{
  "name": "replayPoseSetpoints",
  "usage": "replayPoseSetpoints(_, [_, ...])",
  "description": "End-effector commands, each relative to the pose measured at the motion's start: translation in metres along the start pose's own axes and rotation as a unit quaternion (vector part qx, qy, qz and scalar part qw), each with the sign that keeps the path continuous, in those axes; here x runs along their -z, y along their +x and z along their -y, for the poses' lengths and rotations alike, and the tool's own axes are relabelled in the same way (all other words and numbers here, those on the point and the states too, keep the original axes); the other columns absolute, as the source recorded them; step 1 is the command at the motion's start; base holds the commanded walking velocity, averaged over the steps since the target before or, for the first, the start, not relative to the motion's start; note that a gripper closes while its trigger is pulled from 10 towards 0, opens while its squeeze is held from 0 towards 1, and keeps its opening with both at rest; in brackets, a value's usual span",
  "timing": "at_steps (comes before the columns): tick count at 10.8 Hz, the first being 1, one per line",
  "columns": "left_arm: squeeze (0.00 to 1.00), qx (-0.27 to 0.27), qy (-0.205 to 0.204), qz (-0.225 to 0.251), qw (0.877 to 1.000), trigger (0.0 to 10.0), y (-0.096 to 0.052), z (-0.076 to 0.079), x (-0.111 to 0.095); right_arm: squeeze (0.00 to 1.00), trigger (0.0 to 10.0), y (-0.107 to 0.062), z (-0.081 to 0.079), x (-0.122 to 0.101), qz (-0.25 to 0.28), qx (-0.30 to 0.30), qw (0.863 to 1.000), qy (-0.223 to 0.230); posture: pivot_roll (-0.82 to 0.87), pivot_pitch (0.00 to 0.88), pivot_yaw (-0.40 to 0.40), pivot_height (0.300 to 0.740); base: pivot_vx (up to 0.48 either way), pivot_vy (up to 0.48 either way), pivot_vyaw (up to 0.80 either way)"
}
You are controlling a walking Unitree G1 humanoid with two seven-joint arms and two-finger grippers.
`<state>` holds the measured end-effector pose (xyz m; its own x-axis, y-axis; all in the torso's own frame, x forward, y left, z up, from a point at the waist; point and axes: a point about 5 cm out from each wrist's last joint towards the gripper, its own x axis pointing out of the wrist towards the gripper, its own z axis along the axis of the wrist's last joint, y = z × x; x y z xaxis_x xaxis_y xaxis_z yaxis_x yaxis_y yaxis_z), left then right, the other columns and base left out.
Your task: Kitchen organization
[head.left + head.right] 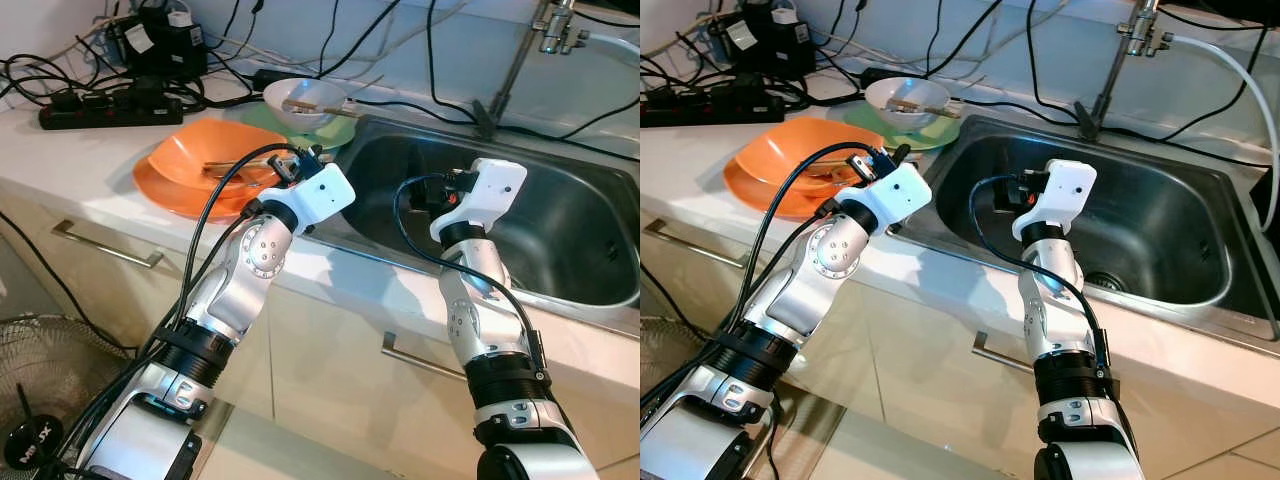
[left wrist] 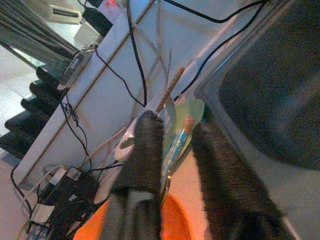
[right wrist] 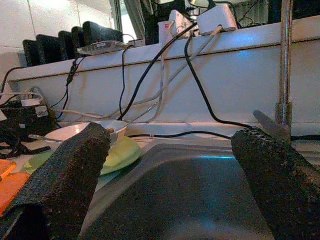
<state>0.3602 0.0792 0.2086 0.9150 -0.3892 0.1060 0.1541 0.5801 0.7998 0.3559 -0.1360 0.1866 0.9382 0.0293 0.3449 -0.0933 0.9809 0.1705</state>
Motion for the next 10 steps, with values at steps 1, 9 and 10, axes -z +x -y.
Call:
replayPoseSetpoints(1, [1.0,0.017,0.007,-0.003,1.0,10.0,-0.001,0.004,0.001,0.0,10.0,0.002,0.001,-0.002,0.004,0.002,1.0,0.005,0.2,0.015,-0.057,0.725,0.0,0.0,0.0])
replayPoseSetpoints(9, [0.0,0.021,0.057,-0.054,0.997,10.0,0.004,-0.005,0.014,0.0,10.0,0.002,0.0,-0.002,0.003,-0.001,1.0,0.006,0.2,0.016,-0.058,0.725,0.0,0.0,0.0])
replayPoseSetpoints(10, [0.0,0.017,0.066,-0.064,0.996,10.0,0.005,-0.008,0.017,0.0,10.0,0.002,-0.001,-0.002,0.003,-0.001,1.0,0.006,0.2,0.016,-0.059,0.725,0.0,0.0,0.0])
